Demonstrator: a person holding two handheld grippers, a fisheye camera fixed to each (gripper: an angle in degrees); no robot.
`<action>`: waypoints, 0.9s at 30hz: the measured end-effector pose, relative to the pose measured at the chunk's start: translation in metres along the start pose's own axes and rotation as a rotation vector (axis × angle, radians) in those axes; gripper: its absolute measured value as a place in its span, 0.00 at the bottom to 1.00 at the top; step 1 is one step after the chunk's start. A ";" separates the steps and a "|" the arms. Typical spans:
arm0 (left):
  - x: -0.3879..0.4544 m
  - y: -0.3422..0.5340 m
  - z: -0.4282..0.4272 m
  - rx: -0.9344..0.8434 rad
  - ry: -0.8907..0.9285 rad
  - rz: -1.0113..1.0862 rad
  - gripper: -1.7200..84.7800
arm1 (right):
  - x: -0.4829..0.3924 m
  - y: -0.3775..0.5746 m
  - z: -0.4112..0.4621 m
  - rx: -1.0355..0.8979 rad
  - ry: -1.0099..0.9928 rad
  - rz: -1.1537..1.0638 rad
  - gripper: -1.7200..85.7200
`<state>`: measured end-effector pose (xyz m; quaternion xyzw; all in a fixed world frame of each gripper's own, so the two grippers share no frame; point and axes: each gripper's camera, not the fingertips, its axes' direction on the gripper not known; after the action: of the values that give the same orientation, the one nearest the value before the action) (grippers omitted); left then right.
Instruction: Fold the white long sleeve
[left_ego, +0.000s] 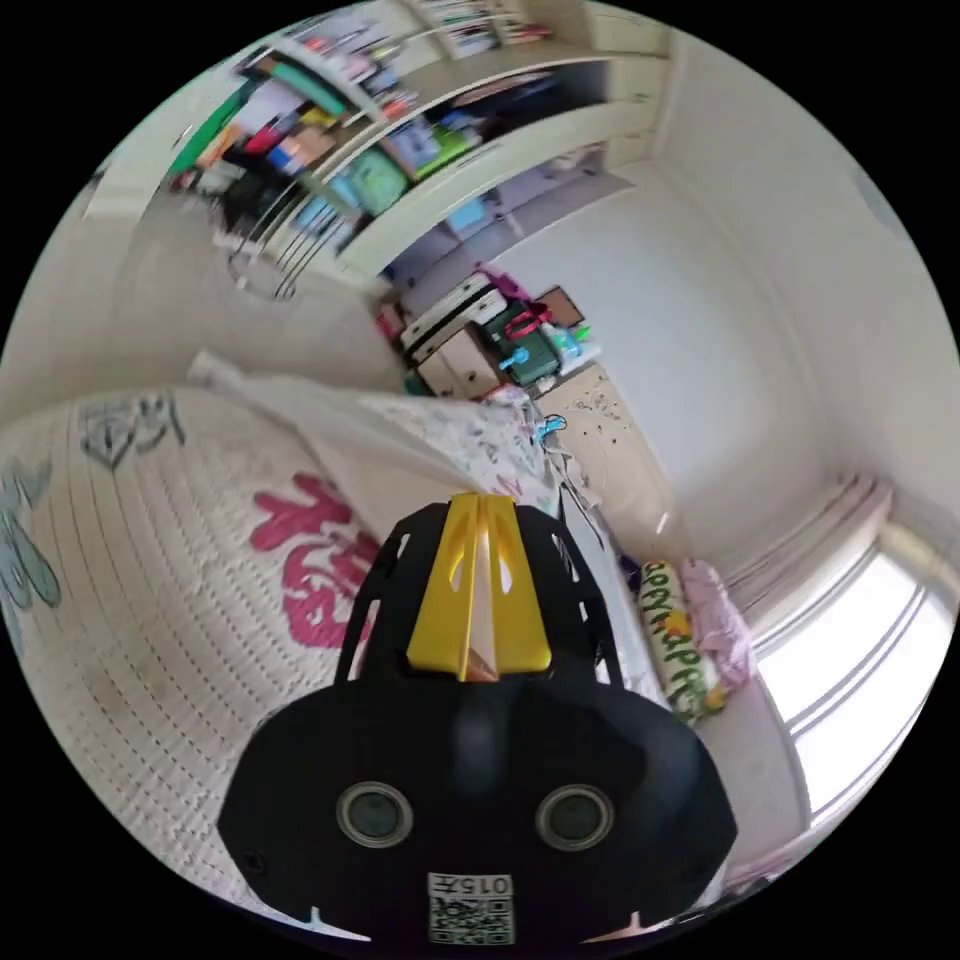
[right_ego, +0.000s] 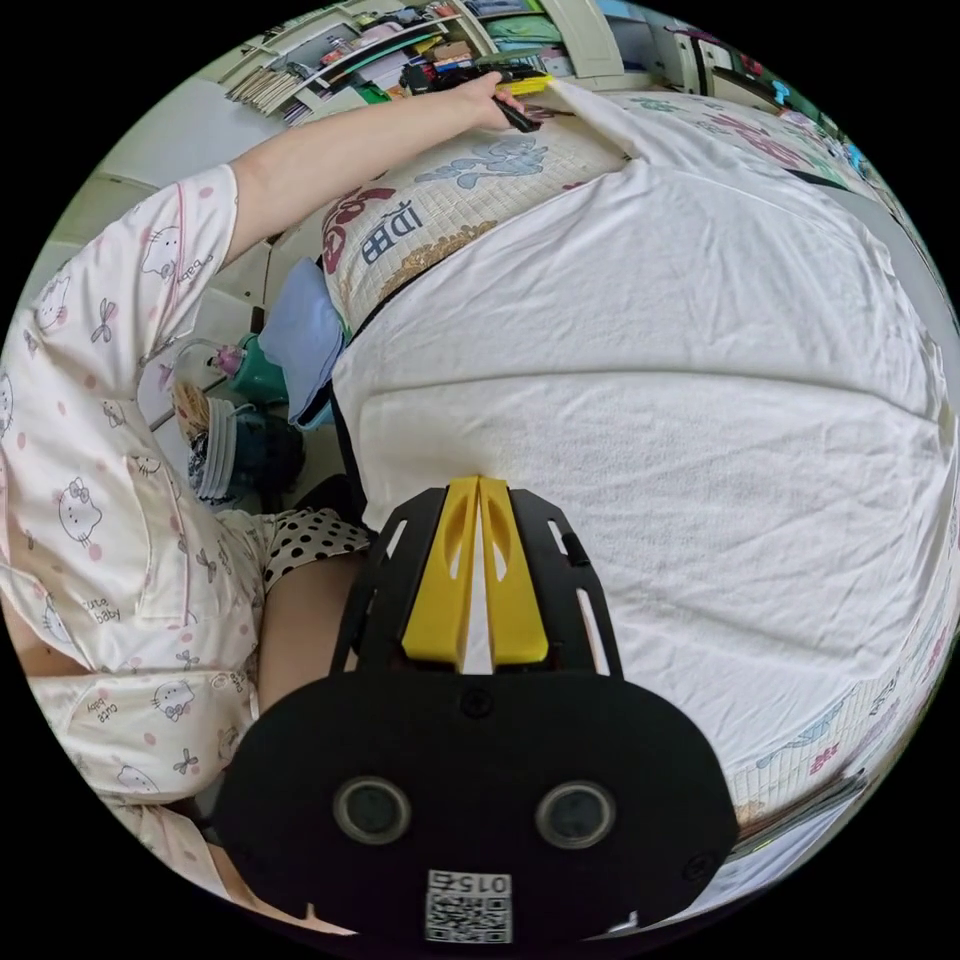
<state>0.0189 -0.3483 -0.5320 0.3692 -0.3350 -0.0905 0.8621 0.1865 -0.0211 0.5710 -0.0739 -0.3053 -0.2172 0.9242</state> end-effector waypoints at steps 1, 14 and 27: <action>0.026 0.003 -0.003 0.004 0.032 0.109 0.02 | 0.001 0.000 -0.003 0.001 -0.002 0.001 0.01; 0.261 0.456 -0.060 -0.626 0.322 1.557 0.03 | 0.006 0.029 -0.163 0.297 -0.223 -0.027 0.01; 0.209 0.413 0.068 -0.763 0.517 0.751 0.12 | 0.025 -0.022 -0.243 0.535 -0.196 0.216 0.02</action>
<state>0.0965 -0.1778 -0.1029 -0.1006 -0.1659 0.1996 0.9605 0.3239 -0.1152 0.3914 0.1194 -0.4298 -0.0216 0.8947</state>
